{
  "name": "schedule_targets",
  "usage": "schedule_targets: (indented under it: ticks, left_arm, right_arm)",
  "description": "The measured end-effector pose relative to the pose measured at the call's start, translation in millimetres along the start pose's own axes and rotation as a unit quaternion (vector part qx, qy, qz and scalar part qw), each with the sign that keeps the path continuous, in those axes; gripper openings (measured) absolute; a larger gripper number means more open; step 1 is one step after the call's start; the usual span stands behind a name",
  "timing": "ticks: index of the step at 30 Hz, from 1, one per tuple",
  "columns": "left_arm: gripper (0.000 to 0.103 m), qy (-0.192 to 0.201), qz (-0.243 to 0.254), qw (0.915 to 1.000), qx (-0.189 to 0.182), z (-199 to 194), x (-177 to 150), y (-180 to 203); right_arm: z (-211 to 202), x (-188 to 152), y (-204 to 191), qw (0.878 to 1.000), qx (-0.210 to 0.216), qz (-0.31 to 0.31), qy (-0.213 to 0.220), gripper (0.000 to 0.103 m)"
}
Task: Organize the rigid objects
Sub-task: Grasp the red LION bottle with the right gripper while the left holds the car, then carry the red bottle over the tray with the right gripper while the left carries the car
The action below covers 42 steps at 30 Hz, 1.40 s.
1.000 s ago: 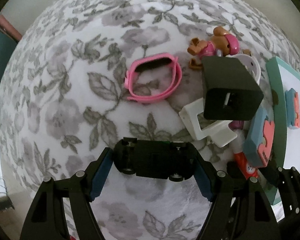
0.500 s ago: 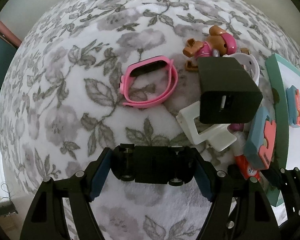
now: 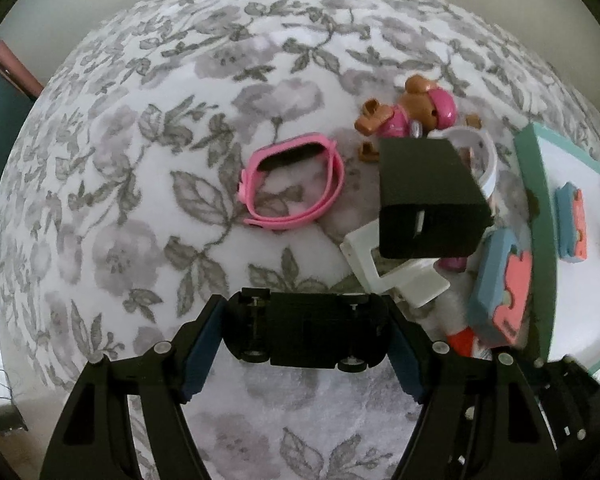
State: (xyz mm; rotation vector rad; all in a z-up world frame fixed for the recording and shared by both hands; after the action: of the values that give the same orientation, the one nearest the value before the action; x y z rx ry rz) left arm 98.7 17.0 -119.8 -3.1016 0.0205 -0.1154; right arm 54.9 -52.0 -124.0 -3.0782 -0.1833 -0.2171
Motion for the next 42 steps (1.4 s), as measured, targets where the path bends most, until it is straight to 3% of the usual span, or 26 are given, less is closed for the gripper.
schedule_targets:
  ticks: [6, 21, 26, 32, 37, 42]
  left_arm:
    - [0.076, 0.037, -0.001, 0.9993, -0.003, -32, 0, -6]
    - [0.076, 0.075, -0.006, 0.9972, -0.003, -48, 1, -16]
    - [0.076, 0.089, -0.009, 0.9960, -0.003, -54, 4, -18]
    - [0.076, 0.106, -0.008, 0.9943, -0.002, -65, 3, -16]
    - [0.076, 0.111, 0.004, 0.9937, -0.012, -68, 2, -5]
    - [0.076, 0.116, 0.028, 0.9924, -0.028, -72, -2, 19]
  right_arm:
    - [-6, -7, 7, 0.995, 0.085, 0.037, -0.023, 0.034]
    - [-38, -11, 21, 0.990, 0.126, 0.061, -0.001, 0.024]
    - [-61, -14, 32, 0.987, 0.142, 0.070, 0.027, 0.023]
    - [-84, -9, 40, 0.984, 0.141, 0.086, 0.066, 0.023]
    - [-92, -6, 53, 0.984, 0.112, 0.106, 0.086, 0.023]
    - [-94, -10, 95, 0.977, 0.074, 0.173, 0.099, 0.023]
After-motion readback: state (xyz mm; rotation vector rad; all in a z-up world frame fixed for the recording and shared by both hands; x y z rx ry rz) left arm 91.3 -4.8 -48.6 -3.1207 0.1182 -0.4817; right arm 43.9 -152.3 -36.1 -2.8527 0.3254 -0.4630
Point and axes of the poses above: each gripper's, at about its wrist camera, not at the fingertips, and z roughly the way its jaws point, y to its right, x to its top, the point moved 3 cm from there along z, roughly the way its jaws point, and after that the axes turned 7 degrees about -y, right-handed, at the moved point
